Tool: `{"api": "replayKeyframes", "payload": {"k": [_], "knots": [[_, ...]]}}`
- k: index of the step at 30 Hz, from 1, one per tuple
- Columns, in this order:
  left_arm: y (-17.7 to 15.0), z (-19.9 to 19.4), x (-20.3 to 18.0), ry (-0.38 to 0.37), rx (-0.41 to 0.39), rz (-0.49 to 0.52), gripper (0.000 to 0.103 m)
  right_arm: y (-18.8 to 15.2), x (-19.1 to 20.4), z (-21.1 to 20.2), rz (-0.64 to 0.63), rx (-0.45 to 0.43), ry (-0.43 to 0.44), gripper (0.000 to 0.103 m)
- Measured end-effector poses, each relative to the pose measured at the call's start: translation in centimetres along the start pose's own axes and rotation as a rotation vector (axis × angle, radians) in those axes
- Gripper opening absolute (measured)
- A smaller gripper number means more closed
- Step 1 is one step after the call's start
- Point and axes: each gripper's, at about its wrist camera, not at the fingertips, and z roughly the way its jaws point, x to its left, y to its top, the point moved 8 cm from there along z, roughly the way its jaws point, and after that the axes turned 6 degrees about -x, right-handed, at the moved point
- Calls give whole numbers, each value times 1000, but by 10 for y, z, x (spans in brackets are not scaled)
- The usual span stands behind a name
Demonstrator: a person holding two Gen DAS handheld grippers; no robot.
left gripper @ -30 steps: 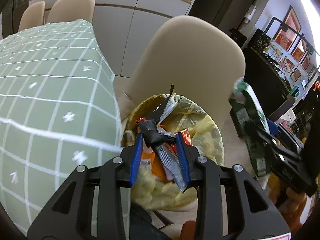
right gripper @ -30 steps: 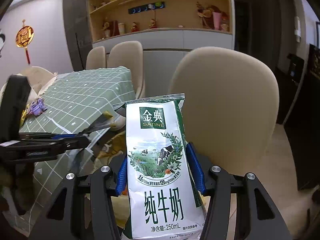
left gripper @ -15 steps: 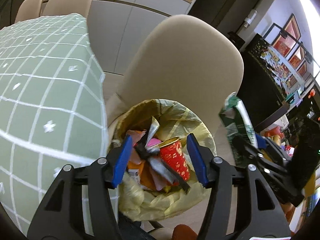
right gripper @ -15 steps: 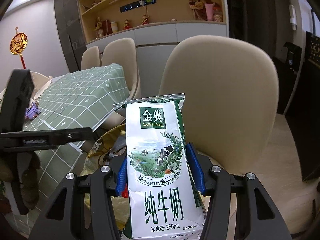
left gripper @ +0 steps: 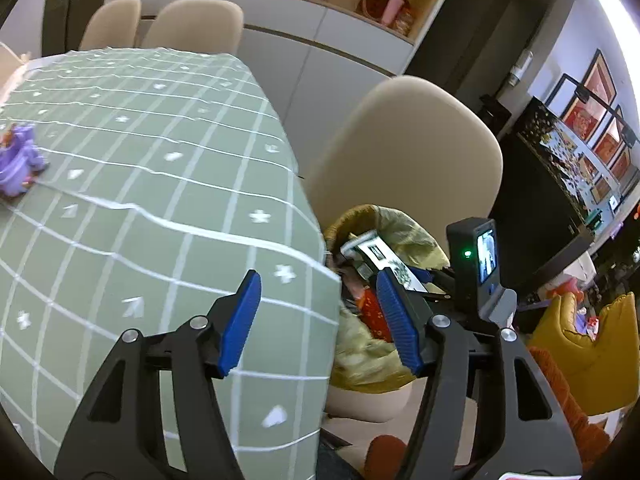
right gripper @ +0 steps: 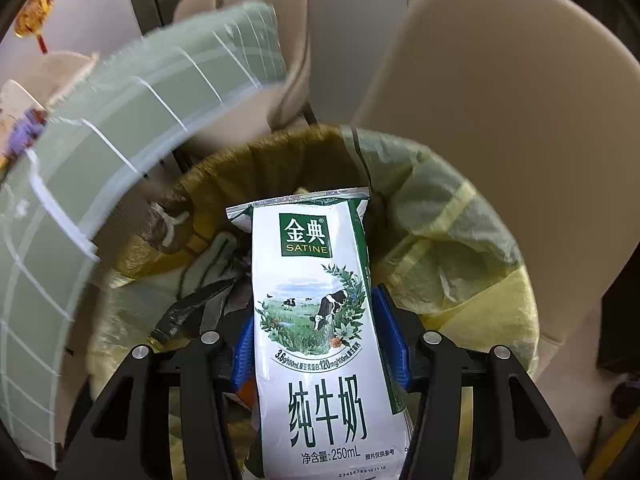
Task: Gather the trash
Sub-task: 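Open the left gripper over the bin while the right gripper releases the milk pouch, then move both open grippers from the bin back over the table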
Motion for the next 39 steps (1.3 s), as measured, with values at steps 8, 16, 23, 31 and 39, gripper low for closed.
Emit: {"api": "replayKeyframes", "payload": {"k": [8,16,23,31,39], "knots": [[-1,-15,16,6,-20,-38,57,11,2,-6,63,-1,-5,50],[-4,-27,28,7,-38,-57,58,10,2,-43,26,-83,-48,57],[-3,-50,54,50,-78,-70,58,20,25,-91,15,-174,9,57],[1,-103,135,183,-161,-126,59,65,100,-159,-50,-379,123,58],[20,-170,254,324,-277,-127,58,75,217,-160,-182,-393,280,58]]}}
